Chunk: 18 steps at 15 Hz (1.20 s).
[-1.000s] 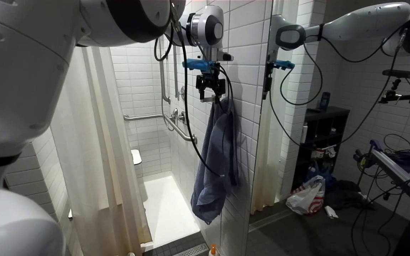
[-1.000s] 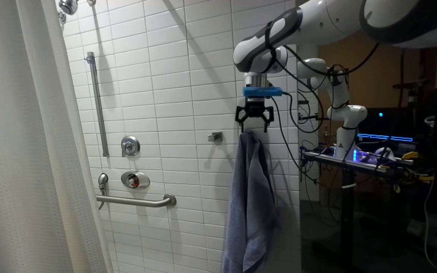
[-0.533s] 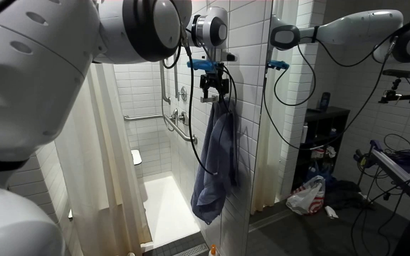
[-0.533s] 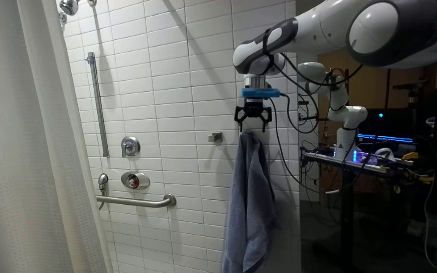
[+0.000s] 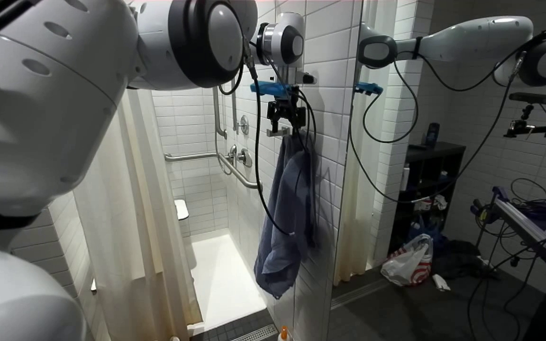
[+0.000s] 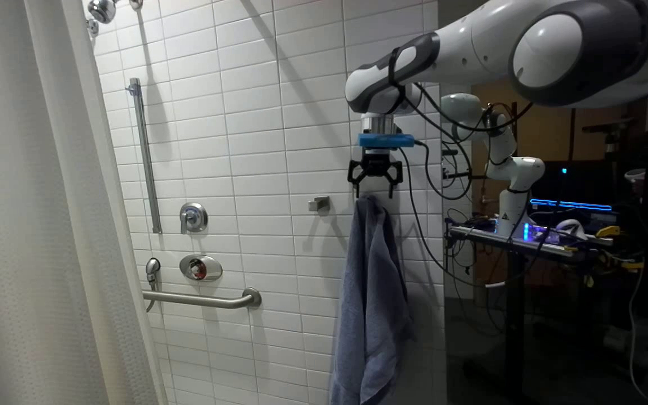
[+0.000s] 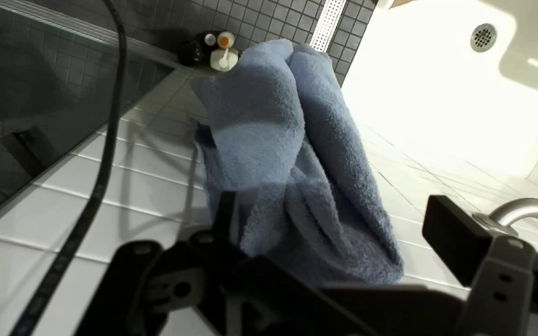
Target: Move the towel to the left.
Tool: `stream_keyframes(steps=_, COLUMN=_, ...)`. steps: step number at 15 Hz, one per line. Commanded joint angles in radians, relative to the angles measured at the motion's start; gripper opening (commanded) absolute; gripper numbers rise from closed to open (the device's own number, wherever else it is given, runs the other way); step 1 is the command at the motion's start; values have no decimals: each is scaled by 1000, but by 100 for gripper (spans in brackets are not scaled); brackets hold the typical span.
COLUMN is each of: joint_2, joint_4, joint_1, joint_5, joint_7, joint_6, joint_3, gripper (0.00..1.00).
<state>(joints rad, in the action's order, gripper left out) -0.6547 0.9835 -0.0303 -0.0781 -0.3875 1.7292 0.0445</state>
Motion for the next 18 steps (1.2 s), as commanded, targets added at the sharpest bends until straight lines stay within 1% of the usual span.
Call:
stream_keyframes(steps=1, joint_2=-30, joint_4=-41, joint_1=-2, joint_5=-3, joint_7=2, joint_6=-28, joint_3=-3, gripper=100)
stream_keyframes(steps=9, joint_2=-99, joint_4=-123, joint_1=-1, joint_5=5, joint_7=13, joint_6=-63, joint_3=-2, gripper=100)
stream_keyframes(steps=12, joint_2=-123, joint_4=-152, joint_1=-7, joint_5=1, joint_7=26, joint_6=-108, joint_3=-4, gripper=100)
stream_keyframes(steps=18, joint_2=-156, joint_4=-184, joint_1=-5, joint_5=52, joint_7=20, joint_6=-139, joint_3=31, gripper=100)
